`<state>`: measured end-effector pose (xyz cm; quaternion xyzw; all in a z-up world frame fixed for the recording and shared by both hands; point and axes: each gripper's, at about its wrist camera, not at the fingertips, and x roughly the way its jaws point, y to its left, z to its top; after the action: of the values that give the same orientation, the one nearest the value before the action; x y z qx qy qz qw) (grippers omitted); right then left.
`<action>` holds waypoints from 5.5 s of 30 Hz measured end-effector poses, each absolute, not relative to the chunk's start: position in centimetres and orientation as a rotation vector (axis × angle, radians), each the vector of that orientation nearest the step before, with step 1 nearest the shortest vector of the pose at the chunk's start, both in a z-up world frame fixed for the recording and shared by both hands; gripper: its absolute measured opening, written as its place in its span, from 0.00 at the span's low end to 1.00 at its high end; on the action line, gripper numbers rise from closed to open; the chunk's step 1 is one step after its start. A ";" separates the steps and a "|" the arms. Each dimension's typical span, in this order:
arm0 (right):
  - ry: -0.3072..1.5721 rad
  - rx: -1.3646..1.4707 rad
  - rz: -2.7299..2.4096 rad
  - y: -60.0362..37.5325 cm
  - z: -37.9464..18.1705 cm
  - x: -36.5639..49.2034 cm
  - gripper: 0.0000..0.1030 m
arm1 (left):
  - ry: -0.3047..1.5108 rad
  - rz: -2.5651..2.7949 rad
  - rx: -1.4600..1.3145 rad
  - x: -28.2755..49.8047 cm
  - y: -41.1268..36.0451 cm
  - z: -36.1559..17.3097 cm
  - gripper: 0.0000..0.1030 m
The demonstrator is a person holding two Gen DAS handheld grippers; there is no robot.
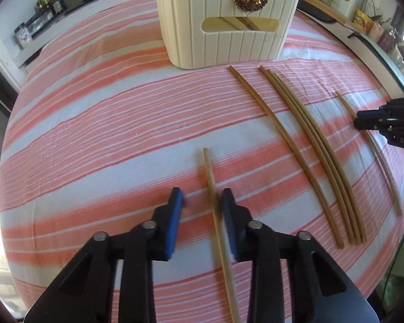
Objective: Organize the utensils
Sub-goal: 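Grasp a wooden chopstick with the left tool while the right tool grasps another, then lift both chopsticks over the cream box while both tools open to drop them, then move both open tools back over the remaining chopsticks on the cloth, then grasp a chopstick with the left tool while the right tool grasps another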
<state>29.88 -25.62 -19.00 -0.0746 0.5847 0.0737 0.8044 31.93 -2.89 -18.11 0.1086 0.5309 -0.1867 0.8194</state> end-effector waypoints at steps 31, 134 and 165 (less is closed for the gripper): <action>0.533 -0.019 0.273 -23.5 3.2 23.3 0.06 | 0.523 -0.469 -0.110 25.4 3.6 4.7 0.04; 0.868 -0.092 0.002 -25.4 -20.2 20.0 0.51 | 0.937 -0.148 0.060 26.3 -1.0 -19.6 0.99; 0.865 0.068 0.088 -24.8 -19.1 19.7 0.51 | 0.921 -0.280 0.101 28.1 -7.7 -18.4 0.04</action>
<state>19.66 -24.78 -19.09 0.0328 0.4190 0.0427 0.9064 28.06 -7.66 -18.38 0.0487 0.4429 -0.1347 0.8850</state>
